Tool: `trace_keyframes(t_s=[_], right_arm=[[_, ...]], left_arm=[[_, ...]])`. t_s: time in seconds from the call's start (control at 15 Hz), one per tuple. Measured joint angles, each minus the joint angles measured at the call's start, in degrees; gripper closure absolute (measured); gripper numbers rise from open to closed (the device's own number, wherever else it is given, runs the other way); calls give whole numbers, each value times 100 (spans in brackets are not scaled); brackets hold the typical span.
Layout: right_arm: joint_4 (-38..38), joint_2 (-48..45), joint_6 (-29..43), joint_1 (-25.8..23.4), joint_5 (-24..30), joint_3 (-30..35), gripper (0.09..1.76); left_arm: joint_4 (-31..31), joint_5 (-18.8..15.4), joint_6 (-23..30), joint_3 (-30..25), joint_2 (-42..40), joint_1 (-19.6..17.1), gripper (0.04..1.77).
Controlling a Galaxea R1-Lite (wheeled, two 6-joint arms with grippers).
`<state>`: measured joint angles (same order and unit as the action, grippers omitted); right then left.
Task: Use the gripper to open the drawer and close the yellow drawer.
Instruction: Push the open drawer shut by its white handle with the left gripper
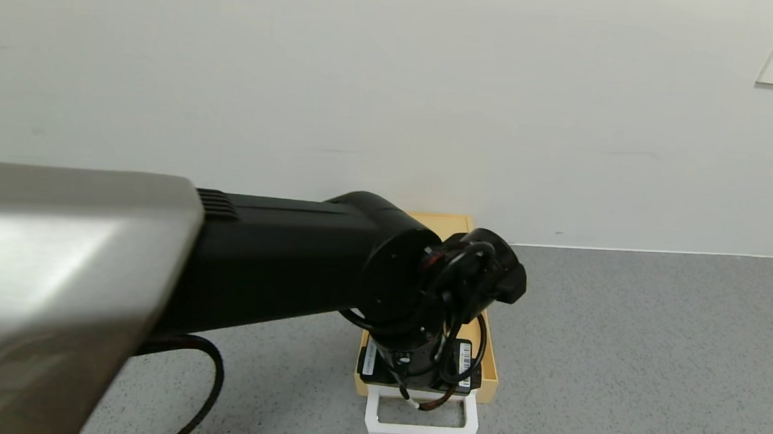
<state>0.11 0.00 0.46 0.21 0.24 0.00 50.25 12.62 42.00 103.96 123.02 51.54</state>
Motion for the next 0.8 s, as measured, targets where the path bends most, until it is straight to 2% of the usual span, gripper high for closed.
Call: trace_keyframes(t_s=[0.13, 0.33, 0.6, 0.8], right_arm=[[-4, 0, -2, 1, 0, 0, 14], [-1, 0, 0, 0, 0, 0, 14], [0, 0, -2, 0, 0, 0, 14], [2, 0, -2, 1, 0, 0, 14]], left_arm=[[-22, -249, -728, -206, -406, -85, 9], [-486, -1012, -1896, -801, -1124, -468, 9], [-2135, -2115, -3302, -2147, -1960, -1323, 9], [-3571, -2678, -3830, -3213, -2514, -1960, 9]])
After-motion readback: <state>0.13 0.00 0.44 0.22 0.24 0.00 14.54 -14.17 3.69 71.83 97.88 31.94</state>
